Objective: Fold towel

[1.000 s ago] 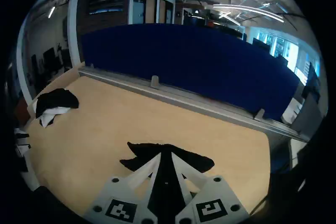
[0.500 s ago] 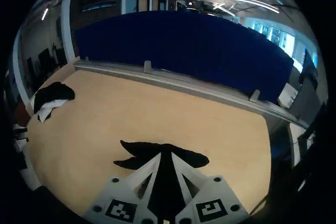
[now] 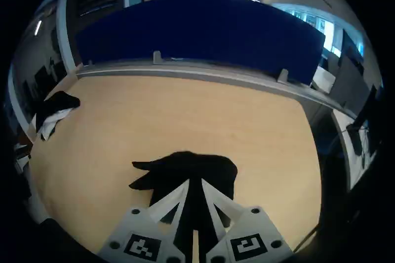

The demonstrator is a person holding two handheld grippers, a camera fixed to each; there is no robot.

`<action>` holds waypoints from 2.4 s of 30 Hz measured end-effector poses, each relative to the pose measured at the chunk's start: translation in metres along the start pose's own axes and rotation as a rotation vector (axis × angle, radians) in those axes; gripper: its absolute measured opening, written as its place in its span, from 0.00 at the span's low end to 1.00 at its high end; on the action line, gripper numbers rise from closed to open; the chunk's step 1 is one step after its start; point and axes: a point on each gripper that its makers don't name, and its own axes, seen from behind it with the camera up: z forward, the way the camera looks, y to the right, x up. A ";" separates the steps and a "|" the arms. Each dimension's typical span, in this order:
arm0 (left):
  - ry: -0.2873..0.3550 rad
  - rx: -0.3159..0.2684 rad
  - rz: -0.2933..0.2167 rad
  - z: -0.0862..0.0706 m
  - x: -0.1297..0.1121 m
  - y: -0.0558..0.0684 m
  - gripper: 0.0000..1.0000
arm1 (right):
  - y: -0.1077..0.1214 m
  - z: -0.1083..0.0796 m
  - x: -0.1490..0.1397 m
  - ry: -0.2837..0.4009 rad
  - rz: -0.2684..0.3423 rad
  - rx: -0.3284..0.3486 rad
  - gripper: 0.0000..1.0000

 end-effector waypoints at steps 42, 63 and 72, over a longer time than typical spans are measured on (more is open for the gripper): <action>-0.006 0.000 0.028 -0.003 -0.002 0.005 0.91 | 0.029 0.033 -0.149 -0.252 0.233 -0.182 0.05; 0.000 -0.007 0.035 -0.002 0.002 0.005 0.91 | 0.034 0.025 -0.152 -0.212 0.245 -0.226 0.66; 0.005 -0.012 0.037 -0.005 0.003 0.004 0.91 | 0.034 0.018 -0.149 -0.179 0.254 -0.240 0.95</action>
